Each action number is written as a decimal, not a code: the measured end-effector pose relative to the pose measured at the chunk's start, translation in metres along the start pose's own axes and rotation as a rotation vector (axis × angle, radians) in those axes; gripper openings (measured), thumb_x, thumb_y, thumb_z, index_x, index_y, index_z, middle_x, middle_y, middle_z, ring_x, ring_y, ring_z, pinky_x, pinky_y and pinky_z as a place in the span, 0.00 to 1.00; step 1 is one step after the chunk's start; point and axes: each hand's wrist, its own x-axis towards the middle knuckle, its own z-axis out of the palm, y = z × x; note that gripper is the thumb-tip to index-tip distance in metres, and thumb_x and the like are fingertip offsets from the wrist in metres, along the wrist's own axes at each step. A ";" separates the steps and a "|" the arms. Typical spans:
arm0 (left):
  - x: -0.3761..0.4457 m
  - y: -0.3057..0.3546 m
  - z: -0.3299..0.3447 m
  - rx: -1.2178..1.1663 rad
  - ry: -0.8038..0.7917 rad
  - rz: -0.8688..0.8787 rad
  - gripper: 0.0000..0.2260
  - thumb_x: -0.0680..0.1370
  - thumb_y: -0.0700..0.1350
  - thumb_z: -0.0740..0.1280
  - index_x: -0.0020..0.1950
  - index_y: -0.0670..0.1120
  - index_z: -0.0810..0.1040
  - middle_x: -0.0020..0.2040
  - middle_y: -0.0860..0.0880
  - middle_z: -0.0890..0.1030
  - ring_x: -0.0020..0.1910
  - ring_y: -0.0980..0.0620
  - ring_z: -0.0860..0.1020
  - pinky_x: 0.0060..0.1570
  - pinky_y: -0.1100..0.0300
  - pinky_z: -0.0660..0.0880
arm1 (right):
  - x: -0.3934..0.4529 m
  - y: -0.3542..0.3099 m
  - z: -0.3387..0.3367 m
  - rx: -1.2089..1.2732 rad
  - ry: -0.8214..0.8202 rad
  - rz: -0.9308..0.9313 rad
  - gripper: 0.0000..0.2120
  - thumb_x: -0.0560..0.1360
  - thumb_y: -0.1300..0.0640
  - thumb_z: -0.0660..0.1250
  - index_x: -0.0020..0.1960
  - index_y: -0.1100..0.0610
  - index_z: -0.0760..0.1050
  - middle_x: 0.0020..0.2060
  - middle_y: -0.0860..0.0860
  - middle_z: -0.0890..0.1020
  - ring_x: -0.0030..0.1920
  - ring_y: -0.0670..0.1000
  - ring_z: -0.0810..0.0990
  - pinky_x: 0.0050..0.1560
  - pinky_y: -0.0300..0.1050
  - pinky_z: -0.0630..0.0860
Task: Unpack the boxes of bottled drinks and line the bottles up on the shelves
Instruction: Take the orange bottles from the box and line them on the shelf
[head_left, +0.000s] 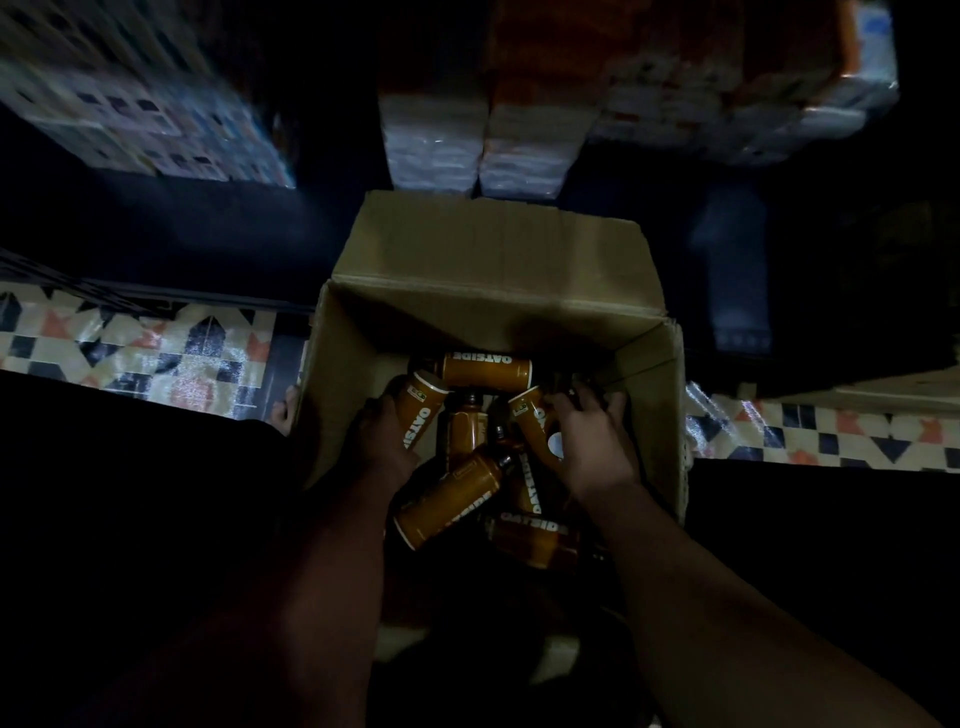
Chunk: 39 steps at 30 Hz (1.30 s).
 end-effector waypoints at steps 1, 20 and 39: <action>-0.002 0.000 -0.001 -0.036 0.000 0.017 0.42 0.69 0.38 0.80 0.78 0.44 0.63 0.73 0.41 0.69 0.73 0.40 0.68 0.71 0.46 0.68 | 0.000 0.001 -0.001 -0.015 0.001 -0.012 0.35 0.76 0.59 0.71 0.78 0.48 0.60 0.80 0.52 0.56 0.76 0.65 0.51 0.75 0.55 0.63; -0.062 0.046 -0.076 -0.102 0.129 0.592 0.31 0.67 0.51 0.82 0.69 0.59 0.76 0.58 0.52 0.66 0.58 0.53 0.71 0.64 0.48 0.75 | -0.049 -0.016 -0.040 0.768 0.466 0.198 0.25 0.67 0.43 0.77 0.59 0.53 0.77 0.47 0.52 0.84 0.49 0.56 0.83 0.50 0.51 0.81; -0.187 0.147 -0.233 -1.101 0.005 0.849 0.23 0.72 0.43 0.79 0.66 0.48 0.81 0.60 0.44 0.84 0.62 0.45 0.82 0.61 0.48 0.78 | -0.139 -0.046 -0.222 0.718 1.181 -0.287 0.23 0.67 0.35 0.73 0.47 0.54 0.77 0.37 0.44 0.81 0.38 0.44 0.79 0.40 0.43 0.78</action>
